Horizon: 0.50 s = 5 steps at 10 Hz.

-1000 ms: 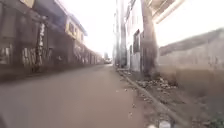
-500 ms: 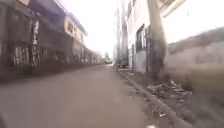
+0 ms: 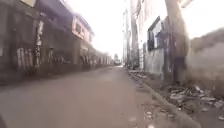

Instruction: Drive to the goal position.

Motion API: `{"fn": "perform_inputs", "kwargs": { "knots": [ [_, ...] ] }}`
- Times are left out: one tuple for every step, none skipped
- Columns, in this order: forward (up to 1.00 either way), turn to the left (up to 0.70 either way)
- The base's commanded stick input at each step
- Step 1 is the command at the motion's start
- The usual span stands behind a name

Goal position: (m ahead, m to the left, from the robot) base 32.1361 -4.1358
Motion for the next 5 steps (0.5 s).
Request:
{"fn": "perform_inputs", "kwargs": {
  "knots": [
    [1.00, 0.00],
    [1.00, 0.00],
    [1.00, 0.00],
    [1.00, 0.00],
    [1.00, 0.00]
  ]
}}
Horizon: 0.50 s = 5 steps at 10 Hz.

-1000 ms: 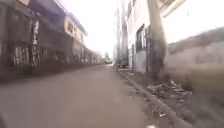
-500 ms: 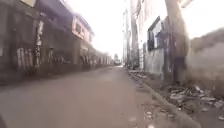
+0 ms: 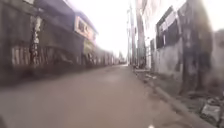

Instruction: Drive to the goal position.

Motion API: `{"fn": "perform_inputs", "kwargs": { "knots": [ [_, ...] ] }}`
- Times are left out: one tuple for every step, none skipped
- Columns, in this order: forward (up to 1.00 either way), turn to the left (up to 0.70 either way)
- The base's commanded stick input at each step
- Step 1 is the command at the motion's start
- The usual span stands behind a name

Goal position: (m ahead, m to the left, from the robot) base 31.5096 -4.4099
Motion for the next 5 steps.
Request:
{"fn": "perform_inputs", "kwargs": {
  "knots": [
    [1.00, 0.00],
    [1.00, 0.00],
    [1.00, 0.00],
    [1.00, -0.02],
    [1.00, -0.19]
  ]
}}
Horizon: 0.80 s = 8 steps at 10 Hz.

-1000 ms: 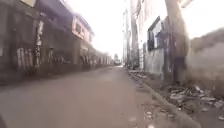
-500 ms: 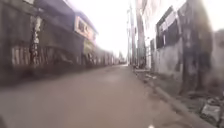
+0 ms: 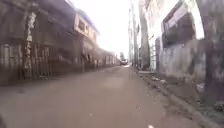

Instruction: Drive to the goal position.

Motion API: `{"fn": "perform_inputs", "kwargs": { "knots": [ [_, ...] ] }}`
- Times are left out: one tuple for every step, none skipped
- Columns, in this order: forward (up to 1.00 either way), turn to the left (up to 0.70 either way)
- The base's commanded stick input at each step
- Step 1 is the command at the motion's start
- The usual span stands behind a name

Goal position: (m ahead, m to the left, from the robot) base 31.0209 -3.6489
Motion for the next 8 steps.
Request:
{"fn": "perform_inputs", "kwargs": {
  "knots": [
    [1.00, 0.00],
    [1.00, 0.00],
    [1.00, 0.00],
    [1.00, 0.00],
    [1.00, 0.00],
    [1.00, 0.00],
    [1.00, 0.00],
    [1.00, 0.00]
  ]
}}
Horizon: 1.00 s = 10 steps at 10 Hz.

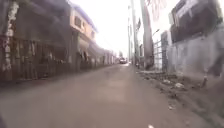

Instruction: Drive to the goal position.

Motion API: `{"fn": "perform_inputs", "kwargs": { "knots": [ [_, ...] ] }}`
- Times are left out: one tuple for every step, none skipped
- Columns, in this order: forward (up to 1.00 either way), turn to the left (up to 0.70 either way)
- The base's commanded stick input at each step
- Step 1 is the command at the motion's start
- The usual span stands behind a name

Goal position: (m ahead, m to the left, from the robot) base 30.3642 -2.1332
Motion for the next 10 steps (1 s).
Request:
{"fn": "perform_inputs", "kwargs": {
  "knots": [
    [1.00, 0.00],
    [1.00, 0.00],
    [1.00, 0.00],
    [1.00, 0.00],
    [1.00, 0.00],
    [1.00, 0.00],
    [1.00, 0.00],
    [1.00, 0.00],
    [1.00, 0.00],
    [1.00, 0.00]
  ]
}}
